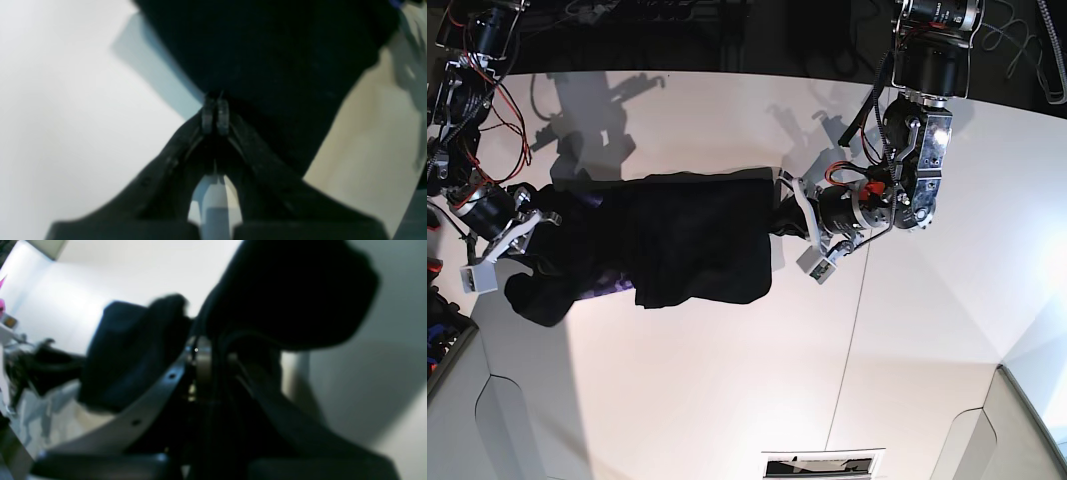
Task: Layout the t-shirt on the table in an organized manner, then fold the t-shirt properly
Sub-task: 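Grasp the folded bundle with both grippers and lift it off the table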
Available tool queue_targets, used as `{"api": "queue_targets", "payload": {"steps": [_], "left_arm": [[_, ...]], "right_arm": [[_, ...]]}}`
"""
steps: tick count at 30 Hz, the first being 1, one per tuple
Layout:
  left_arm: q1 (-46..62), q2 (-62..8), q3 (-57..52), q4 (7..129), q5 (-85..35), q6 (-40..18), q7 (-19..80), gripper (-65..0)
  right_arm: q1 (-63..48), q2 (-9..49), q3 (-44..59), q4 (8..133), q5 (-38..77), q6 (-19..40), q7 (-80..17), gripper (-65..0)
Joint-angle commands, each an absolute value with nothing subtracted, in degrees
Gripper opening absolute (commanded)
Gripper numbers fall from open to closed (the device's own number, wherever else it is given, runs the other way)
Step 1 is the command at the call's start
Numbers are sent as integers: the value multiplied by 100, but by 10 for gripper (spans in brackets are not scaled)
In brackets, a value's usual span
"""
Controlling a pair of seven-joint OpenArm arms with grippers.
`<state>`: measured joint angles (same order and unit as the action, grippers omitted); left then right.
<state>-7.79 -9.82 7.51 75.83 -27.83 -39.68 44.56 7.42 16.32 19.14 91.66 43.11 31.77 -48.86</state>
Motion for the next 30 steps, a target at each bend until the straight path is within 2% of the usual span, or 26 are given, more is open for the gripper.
{"api": "queue_targets", "payload": {"steps": [1, 7, 12, 18, 20, 21, 22, 23, 30], "left_arm": [[-858, -932, 816, 7653, -2867, -4000, 4440, -650], [-856, -762, 1291, 7653, -2888, -4000, 4434, -650], [-858, -764, 1306, 7653, -2886, -4000, 4436, -650], [-856, -764, 1306, 7653, -2886, -4000, 4438, -650], [-856, -766, 1304, 7653, -2888, -4000, 4440, -650], [-856, -766, 1304, 7653, -2888, -4000, 4440, -650], [-856, -766, 1304, 7653, -2893, -4000, 4442, -650], [-856, -766, 1304, 7655, -2897, -4000, 4442, -650], [-856, -766, 803, 7791, -3437, -4000, 4930, -650]], "right_arm": [[937, 1680, 1800, 9279, 4401, 3221, -4737, -650], [1162, 1332, 882, 9279, 4285, 3221, -4740, -650], [1153, 915, 272, 9279, 3955, 3221, -4742, -650], [1074, 740, -318, 9279, 3710, 3221, -4740, -643], [1011, 744, -530, 9279, 3701, 3221, -4740, -416], [991, 742, -615, 9279, 3706, 3221, -4722, -327], [978, 742, -698, 9279, 3706, 3221, -4713, -272], [978, 744, -766, 9279, 3701, 3221, -4716, -254], [982, 742, -827, 9282, 3706, 3221, -4692, -255]]}}
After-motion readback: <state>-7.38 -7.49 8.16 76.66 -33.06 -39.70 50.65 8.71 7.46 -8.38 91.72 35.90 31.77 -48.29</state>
